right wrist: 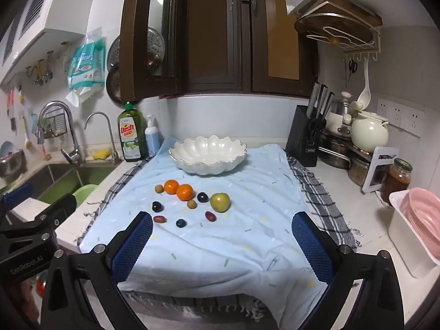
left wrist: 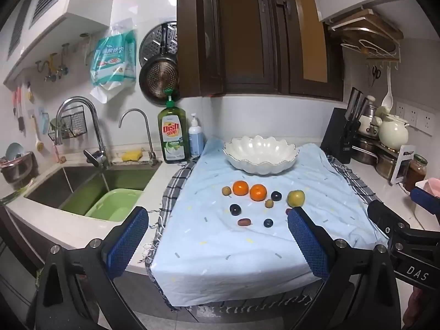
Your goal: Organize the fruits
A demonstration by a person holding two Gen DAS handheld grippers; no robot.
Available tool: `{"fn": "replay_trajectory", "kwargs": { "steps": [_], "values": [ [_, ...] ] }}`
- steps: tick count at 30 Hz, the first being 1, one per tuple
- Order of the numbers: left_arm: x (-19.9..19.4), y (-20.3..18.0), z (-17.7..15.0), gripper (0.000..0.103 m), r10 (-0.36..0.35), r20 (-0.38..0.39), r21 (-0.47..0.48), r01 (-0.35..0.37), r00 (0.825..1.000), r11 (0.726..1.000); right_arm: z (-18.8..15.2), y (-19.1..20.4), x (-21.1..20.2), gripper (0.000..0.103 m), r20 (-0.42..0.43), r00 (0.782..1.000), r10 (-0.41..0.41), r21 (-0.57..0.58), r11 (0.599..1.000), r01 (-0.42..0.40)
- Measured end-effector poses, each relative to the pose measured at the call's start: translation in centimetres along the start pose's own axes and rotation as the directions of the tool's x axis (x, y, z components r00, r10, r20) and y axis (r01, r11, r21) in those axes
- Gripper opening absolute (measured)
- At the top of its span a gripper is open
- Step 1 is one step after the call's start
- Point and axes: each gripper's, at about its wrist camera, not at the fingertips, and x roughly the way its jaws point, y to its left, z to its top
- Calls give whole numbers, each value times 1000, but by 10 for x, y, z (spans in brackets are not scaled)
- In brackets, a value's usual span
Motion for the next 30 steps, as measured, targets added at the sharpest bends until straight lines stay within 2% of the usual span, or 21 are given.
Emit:
{"fn": "replay_trajectory", "kwargs": {
  "steps": [5,10,30],
  "values": [
    [-15,6,-2,103,-9,58,-8,9,998,1000,0,2,-5,103,20,1000,2,-15,1000,-2],
    [-21,0,2,103,6,41,15,-7,999,1000,0,-11,-10,103,20,1000,20,-3,1000,-20],
    [-26,8,1,103,0,35,11,-1,999,1000,3,-3,-20,103,40,999,18,0,1000,-18]
  ]
}}
